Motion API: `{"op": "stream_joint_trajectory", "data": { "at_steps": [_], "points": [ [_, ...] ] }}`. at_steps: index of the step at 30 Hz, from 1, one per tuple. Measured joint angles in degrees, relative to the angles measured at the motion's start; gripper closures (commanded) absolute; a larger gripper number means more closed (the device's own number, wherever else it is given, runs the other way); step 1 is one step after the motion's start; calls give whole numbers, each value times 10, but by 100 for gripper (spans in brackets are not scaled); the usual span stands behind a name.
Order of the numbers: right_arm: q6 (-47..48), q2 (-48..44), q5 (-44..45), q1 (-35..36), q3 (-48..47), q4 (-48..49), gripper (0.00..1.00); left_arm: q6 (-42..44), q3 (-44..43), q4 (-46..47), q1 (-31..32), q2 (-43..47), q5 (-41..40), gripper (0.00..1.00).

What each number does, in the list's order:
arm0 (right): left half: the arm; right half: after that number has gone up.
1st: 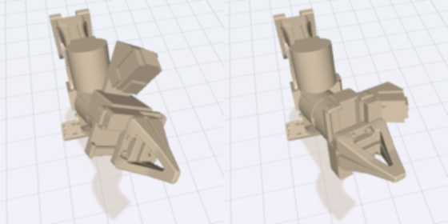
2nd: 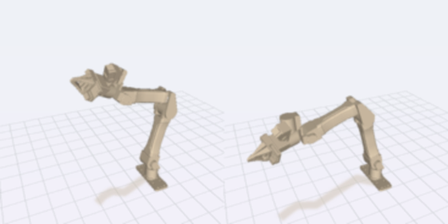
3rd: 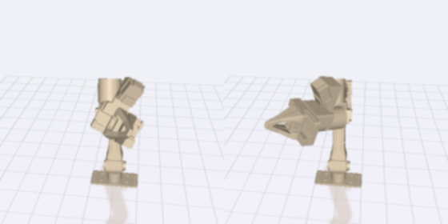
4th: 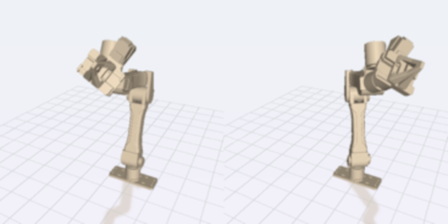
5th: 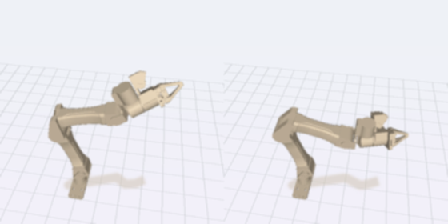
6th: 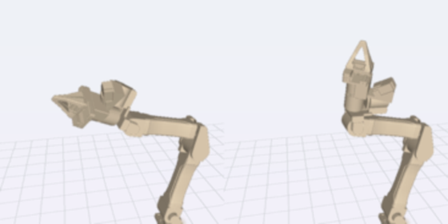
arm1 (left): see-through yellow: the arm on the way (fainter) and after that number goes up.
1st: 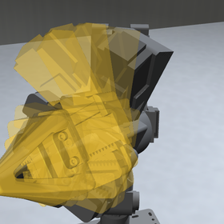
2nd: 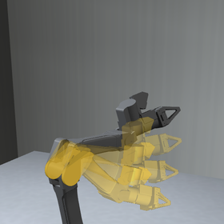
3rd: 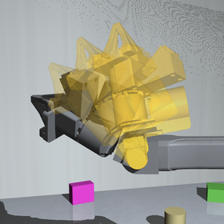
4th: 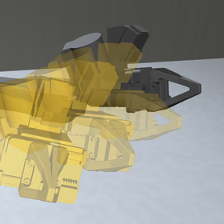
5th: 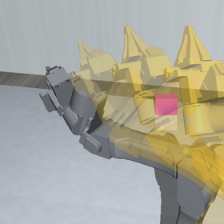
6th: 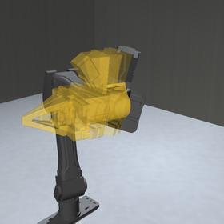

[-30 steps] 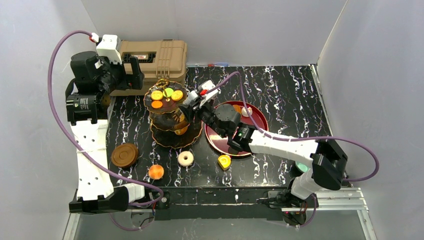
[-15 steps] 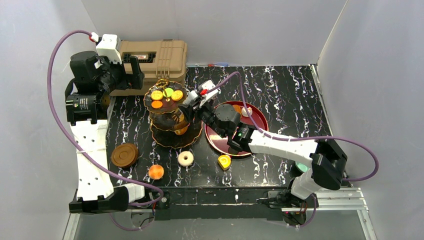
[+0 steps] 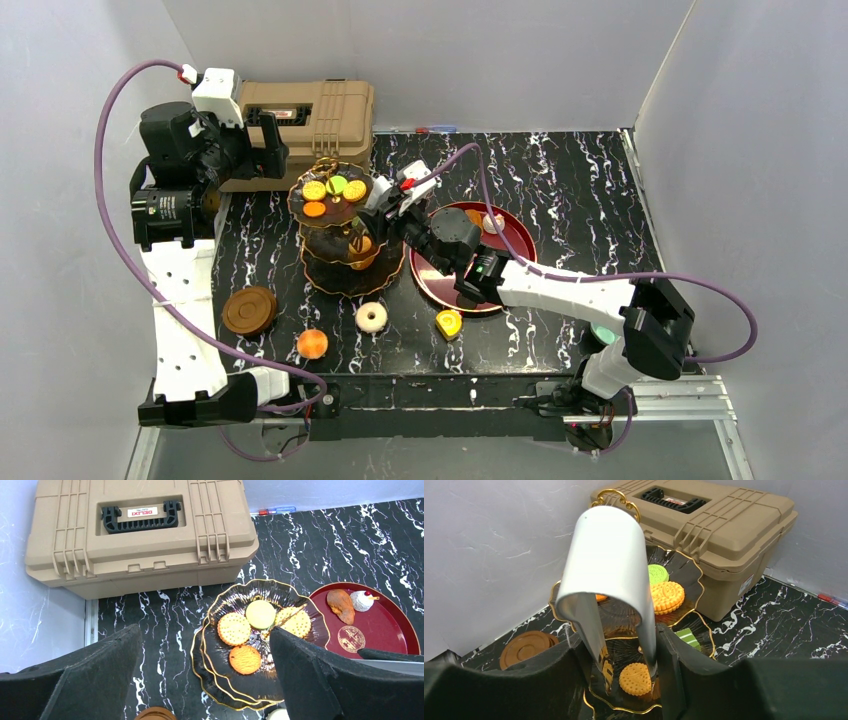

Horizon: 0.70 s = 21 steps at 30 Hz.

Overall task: Serve the afternoon tea
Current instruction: Place the desert on the desert table, then pick up the desert from the tray.

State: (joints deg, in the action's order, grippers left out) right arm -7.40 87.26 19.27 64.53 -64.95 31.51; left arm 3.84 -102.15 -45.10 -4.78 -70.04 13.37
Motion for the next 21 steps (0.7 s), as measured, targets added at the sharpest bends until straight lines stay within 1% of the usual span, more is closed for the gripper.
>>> {"op": "stream_joint_trajectory", "data": {
  "at_steps": [3, 9, 16, 21],
  "points": [
    [0, 0, 0, 0, 0, 0, 54, 0, 0, 0, 0, 0, 0, 2],
    [16, -16, 10, 0, 0, -17, 58, 1, 0, 1, 0, 0, 0, 2],
    [36, -118, 34, -16, 40, -40, 64, 2, 0, 1, 0, 0, 1, 2],
    [38, -187, 63, -69, 95, -53, 64, 2, 0, 1, 0, 0, 5, 2]
  ]
}}
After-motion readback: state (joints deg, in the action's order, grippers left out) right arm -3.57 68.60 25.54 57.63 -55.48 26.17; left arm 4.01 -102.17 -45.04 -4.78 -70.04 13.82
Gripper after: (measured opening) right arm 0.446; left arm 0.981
